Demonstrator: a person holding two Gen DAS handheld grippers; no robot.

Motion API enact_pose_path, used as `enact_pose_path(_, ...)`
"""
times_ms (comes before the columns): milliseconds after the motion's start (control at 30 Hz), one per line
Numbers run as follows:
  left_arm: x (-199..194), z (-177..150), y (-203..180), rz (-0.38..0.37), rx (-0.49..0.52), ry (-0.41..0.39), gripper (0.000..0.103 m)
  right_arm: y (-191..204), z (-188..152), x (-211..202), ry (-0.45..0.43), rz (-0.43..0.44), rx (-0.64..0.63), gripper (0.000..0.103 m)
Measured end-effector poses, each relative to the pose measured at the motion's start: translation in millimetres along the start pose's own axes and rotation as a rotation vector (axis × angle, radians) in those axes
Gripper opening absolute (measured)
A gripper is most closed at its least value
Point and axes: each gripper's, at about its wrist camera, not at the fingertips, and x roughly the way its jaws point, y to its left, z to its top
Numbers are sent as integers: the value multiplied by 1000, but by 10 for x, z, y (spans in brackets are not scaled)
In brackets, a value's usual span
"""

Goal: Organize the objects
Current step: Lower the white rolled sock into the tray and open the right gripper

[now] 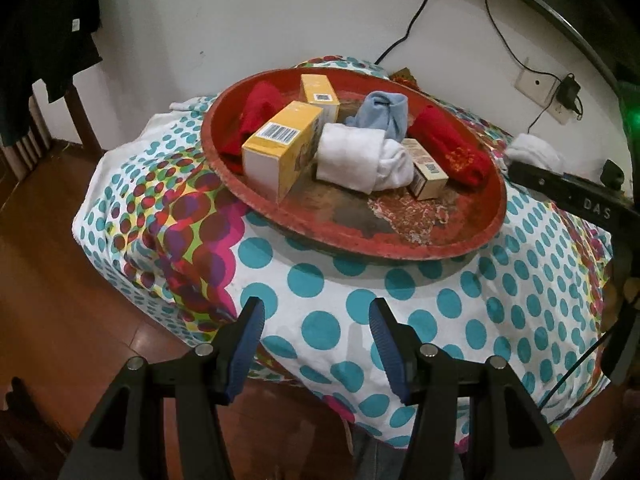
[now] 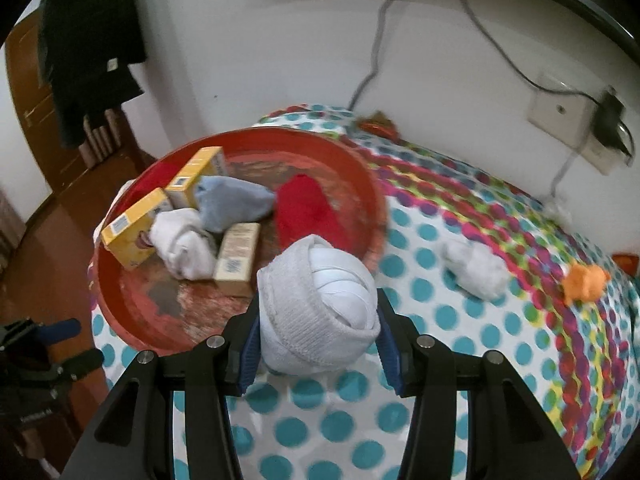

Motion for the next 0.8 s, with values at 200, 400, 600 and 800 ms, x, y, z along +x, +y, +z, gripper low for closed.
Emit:
enact_pose_path(200,9,-2,15,3,-3,5,56,255,113,217,27,24,-28,47)
enact_pose_path(400,30,-7,15,-15,-14,16,56,371,210,401,46,32,-36,48)
enact_pose_path(600,38,-13,-12,-13,-3,19,56,440,377,620,59,28,-33,48)
enact_pose_path(800,46,-26,-35,-21,3,22,56,522,512,819,70,19,-33,49)
